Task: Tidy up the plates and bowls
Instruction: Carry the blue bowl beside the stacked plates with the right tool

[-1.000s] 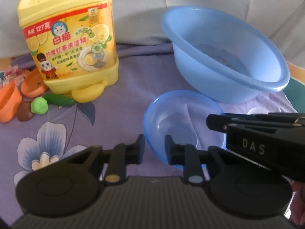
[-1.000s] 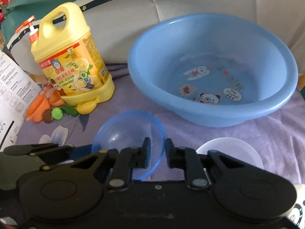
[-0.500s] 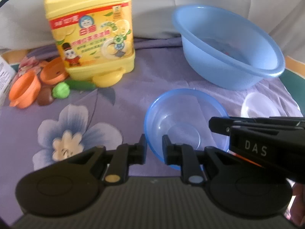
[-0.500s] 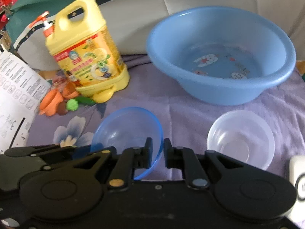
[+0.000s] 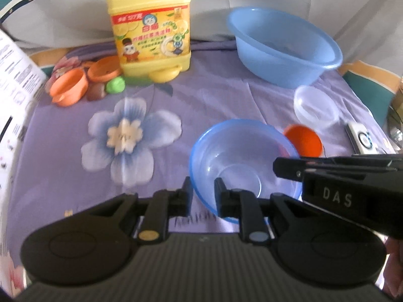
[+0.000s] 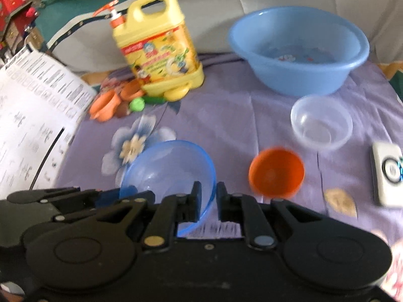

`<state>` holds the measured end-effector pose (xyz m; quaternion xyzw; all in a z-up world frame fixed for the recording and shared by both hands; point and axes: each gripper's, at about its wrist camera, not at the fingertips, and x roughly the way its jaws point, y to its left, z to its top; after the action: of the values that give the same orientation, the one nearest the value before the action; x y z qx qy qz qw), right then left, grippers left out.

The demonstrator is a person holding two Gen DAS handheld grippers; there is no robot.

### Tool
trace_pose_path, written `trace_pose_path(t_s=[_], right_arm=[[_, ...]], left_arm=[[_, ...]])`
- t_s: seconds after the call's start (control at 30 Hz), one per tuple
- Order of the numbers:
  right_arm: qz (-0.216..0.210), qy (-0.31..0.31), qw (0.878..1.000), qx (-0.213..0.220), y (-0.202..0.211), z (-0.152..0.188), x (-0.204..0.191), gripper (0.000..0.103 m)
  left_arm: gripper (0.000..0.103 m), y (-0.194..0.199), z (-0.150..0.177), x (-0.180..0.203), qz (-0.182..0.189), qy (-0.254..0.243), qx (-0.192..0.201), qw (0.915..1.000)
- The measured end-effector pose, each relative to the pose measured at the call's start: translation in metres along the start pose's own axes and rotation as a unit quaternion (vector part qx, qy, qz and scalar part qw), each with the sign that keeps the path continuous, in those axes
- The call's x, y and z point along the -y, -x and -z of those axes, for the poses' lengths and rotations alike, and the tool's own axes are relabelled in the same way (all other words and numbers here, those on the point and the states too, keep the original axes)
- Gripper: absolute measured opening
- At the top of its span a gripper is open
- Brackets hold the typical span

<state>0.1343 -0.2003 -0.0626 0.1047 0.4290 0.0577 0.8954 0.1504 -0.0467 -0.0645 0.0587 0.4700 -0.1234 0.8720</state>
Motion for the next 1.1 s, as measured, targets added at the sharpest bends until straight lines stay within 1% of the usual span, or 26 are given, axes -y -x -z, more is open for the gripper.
trace_pose_path(t_s=[0.27, 0.57, 0.8, 1.1], right_arm=[[-0.006, 0.002, 1.000, -0.023, 0.024, 0.051, -0.011, 0.012], [-0.006, 0.004, 0.999, -0.038, 0.036, 0.083, -0.018, 0.012], [-0.007, 0.004, 0.999, -0.047, 0.040, 0.093, -0.016, 0.012], [-0.007, 0.008, 0.999, -0.052, 0.039, 0.098, -0.013, 0.012]], left_arm=[[0.016, 0.029, 0.046, -0.003, 0.011, 0.005, -0.010, 0.9999], [0.016, 0.038, 0.080, -0.003, 0.016, 0.006, -0.027, 0.9995], [0.016, 0.042, 0.093, -0.003, 0.024, 0.014, -0.034, 0.9990], [0.016, 0.037, 0.102, -0.001, 0.026, 0.008, -0.042, 0.9988]])
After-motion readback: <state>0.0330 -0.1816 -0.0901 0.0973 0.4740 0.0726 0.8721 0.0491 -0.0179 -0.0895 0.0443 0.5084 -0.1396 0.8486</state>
